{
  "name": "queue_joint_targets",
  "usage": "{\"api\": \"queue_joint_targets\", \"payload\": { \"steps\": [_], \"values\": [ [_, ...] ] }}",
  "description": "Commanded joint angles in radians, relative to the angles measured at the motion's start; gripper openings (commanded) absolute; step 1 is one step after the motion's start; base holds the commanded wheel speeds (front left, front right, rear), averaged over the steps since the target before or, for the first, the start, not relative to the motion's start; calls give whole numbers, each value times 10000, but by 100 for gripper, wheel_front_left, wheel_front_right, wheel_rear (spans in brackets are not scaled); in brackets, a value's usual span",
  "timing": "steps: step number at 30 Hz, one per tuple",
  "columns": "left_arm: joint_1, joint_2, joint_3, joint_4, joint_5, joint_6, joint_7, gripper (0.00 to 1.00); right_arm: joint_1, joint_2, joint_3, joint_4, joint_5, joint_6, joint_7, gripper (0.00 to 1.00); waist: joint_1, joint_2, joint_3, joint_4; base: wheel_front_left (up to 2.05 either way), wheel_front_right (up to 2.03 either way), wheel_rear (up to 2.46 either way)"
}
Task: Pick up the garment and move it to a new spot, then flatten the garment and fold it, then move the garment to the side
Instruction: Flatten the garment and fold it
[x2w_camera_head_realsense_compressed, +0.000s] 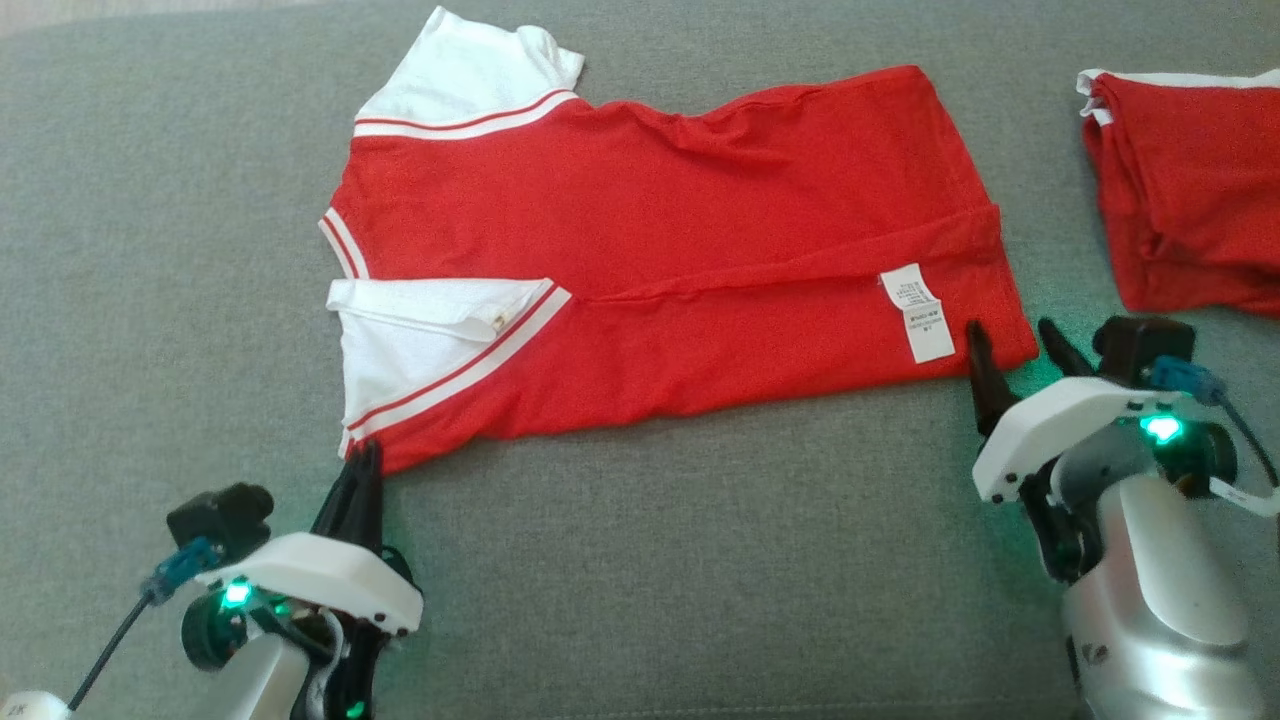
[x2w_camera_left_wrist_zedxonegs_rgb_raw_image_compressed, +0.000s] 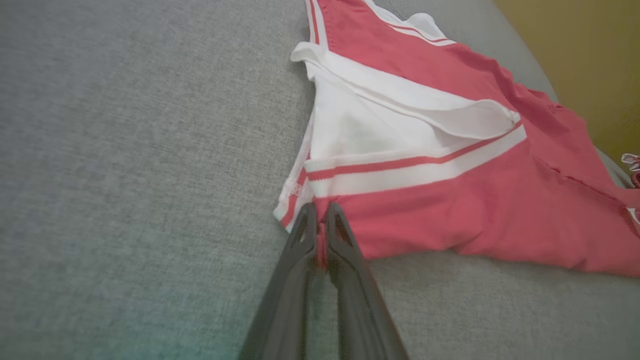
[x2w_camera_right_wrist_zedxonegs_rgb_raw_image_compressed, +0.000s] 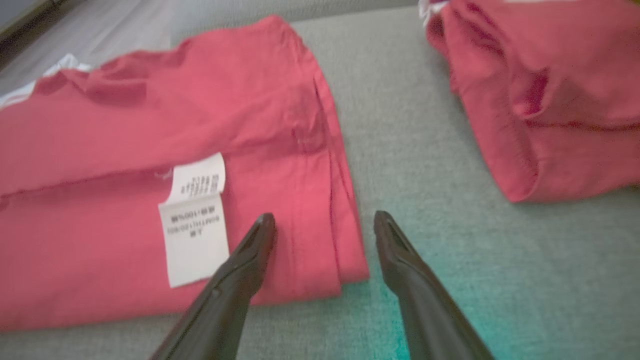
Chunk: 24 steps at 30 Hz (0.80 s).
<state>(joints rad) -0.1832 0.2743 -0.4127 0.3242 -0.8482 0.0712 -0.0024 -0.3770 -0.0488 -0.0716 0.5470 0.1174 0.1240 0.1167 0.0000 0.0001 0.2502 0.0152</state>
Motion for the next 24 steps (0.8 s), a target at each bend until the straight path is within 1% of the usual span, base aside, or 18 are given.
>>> {"api": "queue_joint_targets", "payload": {
  "steps": [1, 5, 6, 7, 8, 9, 10, 13, 17, 21, 24],
  "values": [
    [-315, 121, 352, -185, 6, -19, -168, 0, -130, -14, 169, -42, -133, 67, 201, 100, 0, -1, -16, 51, 0, 0, 0],
    [-393, 135, 376, -296, 72, -23, -333, 0, -293, -14, 142, 381, -132, 67, 483, 100, 0, -1, -4, 109, 0, 0, 0],
    [-419, 137, 377, -331, 92, -29, -377, 0, -353, -14, 136, 502, -100, 67, 511, 83, 0, -1, -9, 126, 0, 0, 0],
    [-441, 142, 375, -368, 113, -35, -418, 0, -410, -14, 146, 611, -55, 67, 528, 52, 0, -1, -19, 140, 0, 0, 0],
    [-460, 155, 373, -408, 135, -40, -452, 0, -464, -14, 157, 696, -18, 67, 521, 36, 0, -1, -29, 147, 0, 0, 0],
    [-480, 175, 372, -455, 161, -42, -481, 0, -515, -14, 181, 761, 17, 67, 514, 16, 0, -1, -44, 151, 0, 0, 0],
    [-501, 209, 365, -510, 201, -40, -505, 0, -562, -14, 228, 796, 86, 67, 490, 0, 0, -1, -69, 151, 0, 0, 0],
    [-579, 393, 342, -740, 362, -16, -518, 0, -687, -14, 297, 799, 211, 67, 420, 0, 0, -1, -188, 125, 0, 0, 0],
    [-720, 800, 342, -1300, 620, 56, -402, 0, -789, -14, 232, 469, 225, 67, 418, 0, 0, -1, -440, 72, 0, 0, 0],
    [-668, 1202, 400, -2189, 796, 234, -214, 0, -609, -14, 72, -214, 284, 67, 516, 0, 0, -1, -775, 49, 0, 0, 0],
    [-351, 1481, 430, -2980, 869, 426, -39, 0, -143, -14, 20, -943, 568, 67, 673, 0, 0, -1, -993, 40, 0, 0, 0]
  ]
}}
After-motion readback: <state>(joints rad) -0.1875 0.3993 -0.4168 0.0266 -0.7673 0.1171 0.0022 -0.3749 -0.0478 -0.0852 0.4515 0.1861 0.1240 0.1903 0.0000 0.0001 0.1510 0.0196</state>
